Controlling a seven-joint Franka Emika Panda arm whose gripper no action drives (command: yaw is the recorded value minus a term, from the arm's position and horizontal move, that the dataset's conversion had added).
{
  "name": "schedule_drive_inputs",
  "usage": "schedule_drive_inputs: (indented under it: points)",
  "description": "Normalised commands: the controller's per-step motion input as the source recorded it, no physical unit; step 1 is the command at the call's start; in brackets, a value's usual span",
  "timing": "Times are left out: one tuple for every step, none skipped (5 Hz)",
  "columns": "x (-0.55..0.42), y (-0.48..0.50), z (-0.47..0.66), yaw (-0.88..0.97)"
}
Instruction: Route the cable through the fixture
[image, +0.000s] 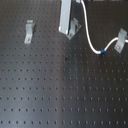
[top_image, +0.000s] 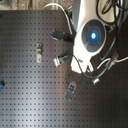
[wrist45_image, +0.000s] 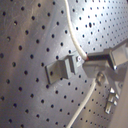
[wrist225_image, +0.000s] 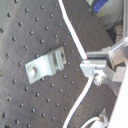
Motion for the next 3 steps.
schedule_drive_inputs:
  points:
    - [-0.205, -0.239, 0.31, 0.17]
    - [-0.278, -0.103, 0.27, 0.47]
    - [-0.249, 0.069, 0.21, 0.61]
